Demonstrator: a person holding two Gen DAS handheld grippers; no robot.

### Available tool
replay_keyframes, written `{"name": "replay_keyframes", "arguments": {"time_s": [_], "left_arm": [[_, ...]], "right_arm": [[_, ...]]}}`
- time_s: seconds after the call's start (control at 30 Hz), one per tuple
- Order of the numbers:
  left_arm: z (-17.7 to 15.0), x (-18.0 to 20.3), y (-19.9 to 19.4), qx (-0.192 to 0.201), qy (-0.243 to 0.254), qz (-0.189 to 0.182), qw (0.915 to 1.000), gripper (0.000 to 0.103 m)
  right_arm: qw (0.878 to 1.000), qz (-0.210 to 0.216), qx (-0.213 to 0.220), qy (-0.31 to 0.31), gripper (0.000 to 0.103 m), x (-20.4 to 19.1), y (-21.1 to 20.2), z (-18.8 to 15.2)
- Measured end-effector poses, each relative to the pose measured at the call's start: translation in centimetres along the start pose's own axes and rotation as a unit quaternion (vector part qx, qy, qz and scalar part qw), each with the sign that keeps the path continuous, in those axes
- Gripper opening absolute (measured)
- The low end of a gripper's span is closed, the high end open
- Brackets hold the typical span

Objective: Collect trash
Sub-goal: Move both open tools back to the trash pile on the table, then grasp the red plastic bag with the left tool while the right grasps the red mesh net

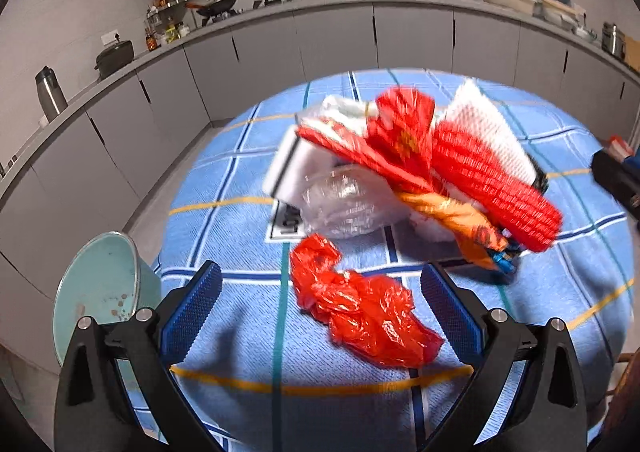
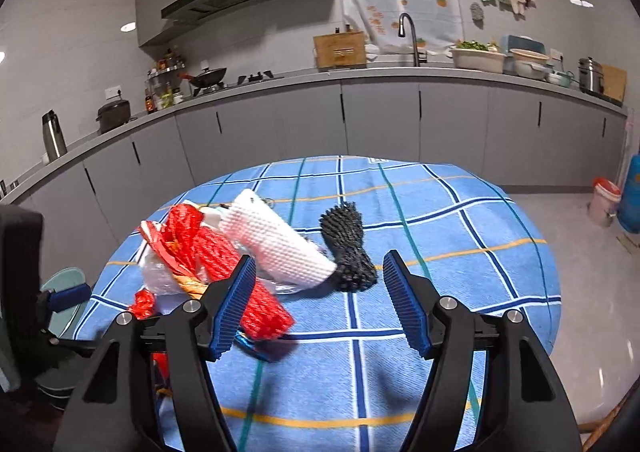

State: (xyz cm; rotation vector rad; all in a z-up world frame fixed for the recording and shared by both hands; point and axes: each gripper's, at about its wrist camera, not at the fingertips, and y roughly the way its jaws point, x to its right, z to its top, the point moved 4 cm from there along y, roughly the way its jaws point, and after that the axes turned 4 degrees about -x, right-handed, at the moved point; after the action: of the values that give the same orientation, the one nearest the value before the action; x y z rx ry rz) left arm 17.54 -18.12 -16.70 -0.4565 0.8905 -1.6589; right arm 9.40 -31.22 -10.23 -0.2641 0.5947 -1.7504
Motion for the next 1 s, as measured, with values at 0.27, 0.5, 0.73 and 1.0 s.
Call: {"name": "replay_keyframes", "arguments": {"time_s": [0.27, 0.5, 0.73, 1.0], "left_arm": [[-1.4, 0.2, 1.3, -0.020, 0.004, -0.007, 0.9998, 0.098], [-2.0, -1.5, 1.1, -0.027, -0.005, -0.021, 0.9994, 0.074], [-3.0, -2.3, -0.5, -0.022, -0.009, -0.051, 0.9984, 0.028], [-2.4, -3.3, -2.6, 0.008, -0.008, -0.049, 0.9987, 0.018]], "right_arm": [[1.000, 0.006, -0.009, 0.004, 0.066, 0.1, 0.6, -0.6], [1.000, 0.015, -0.017, -0.002, 0.066, -0.7, 1.1, -1.1], [0.999, 0.032, -0.025, -0.015, 0.065, -2.0, 1.5, -1.1], [0.998, 0.049, -0.038, -0.026, 0.059, -3.4, 2.3, -1.2]]}}
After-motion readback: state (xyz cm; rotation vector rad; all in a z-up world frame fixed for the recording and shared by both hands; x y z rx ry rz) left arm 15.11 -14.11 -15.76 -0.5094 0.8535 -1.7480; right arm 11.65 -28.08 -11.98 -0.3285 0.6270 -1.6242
